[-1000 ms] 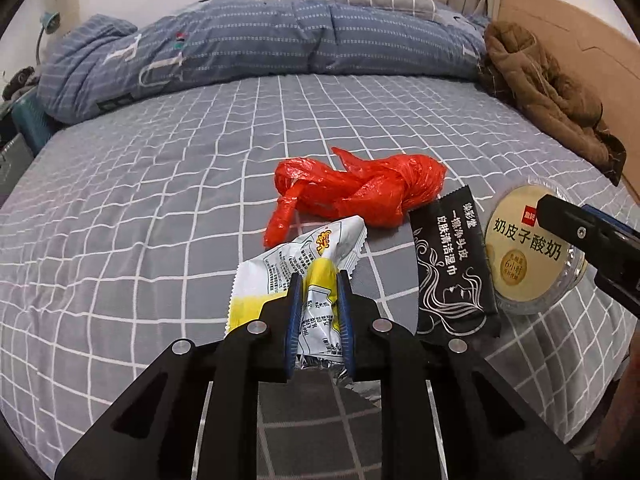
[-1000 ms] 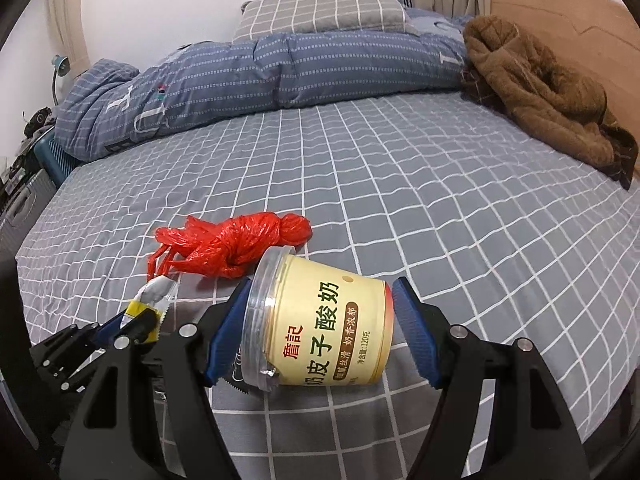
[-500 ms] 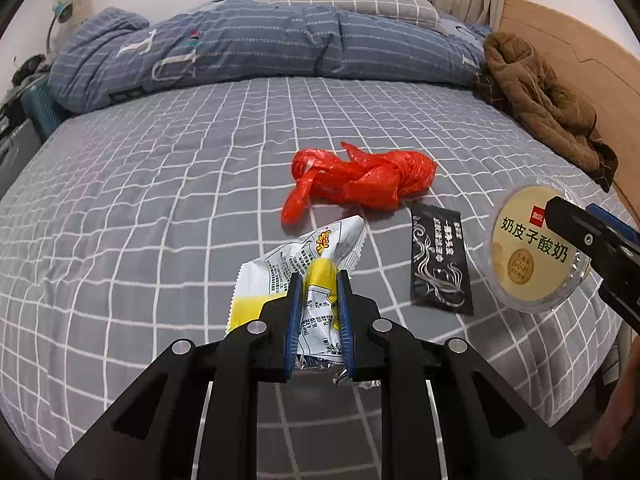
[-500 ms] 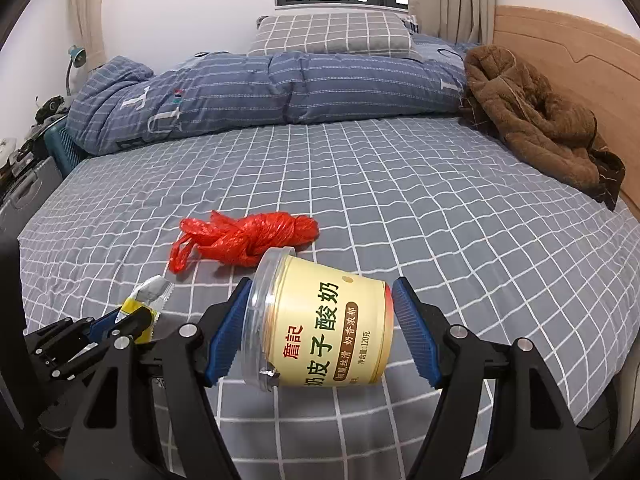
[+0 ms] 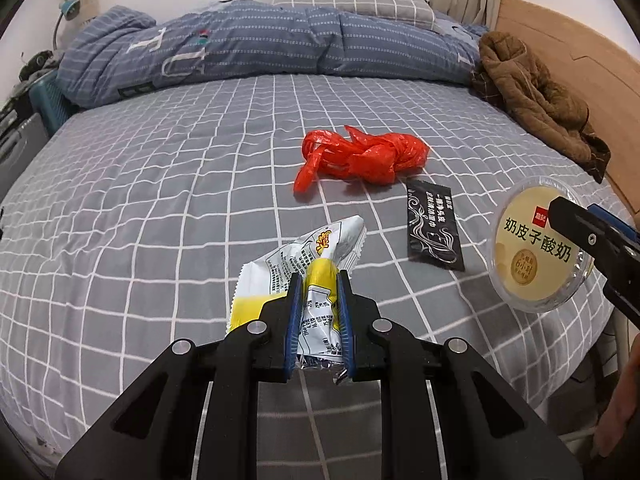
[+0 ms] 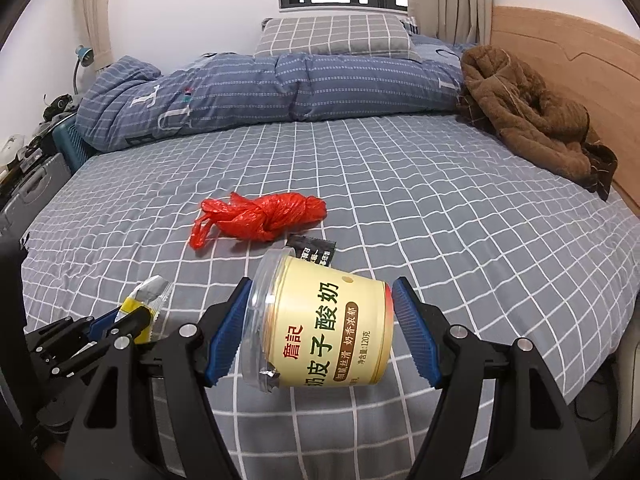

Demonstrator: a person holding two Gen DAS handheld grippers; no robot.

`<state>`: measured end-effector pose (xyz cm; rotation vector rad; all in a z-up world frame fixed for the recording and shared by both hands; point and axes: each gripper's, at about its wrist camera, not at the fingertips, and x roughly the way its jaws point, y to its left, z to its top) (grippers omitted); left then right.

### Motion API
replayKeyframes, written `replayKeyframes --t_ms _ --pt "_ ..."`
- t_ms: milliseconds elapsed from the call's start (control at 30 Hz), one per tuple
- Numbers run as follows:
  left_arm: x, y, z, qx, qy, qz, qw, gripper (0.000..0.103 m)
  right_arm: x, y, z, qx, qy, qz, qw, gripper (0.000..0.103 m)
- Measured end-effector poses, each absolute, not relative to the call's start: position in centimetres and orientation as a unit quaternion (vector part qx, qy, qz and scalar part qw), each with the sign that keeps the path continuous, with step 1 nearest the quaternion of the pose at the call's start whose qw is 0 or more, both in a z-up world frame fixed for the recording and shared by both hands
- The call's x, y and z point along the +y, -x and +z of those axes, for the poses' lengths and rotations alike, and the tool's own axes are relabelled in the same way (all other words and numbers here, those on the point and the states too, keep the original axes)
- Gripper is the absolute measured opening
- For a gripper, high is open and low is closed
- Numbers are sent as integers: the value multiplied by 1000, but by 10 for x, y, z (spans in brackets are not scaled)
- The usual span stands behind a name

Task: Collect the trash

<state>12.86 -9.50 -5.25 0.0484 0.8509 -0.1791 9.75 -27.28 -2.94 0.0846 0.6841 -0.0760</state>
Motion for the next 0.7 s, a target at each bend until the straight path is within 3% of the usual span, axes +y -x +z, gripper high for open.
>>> replayKeyframes --t_ms 700 --pt "-82 -61 -38 405 -12 -93 910 17 -253 -37 -13 322 -35 -17 946 68"
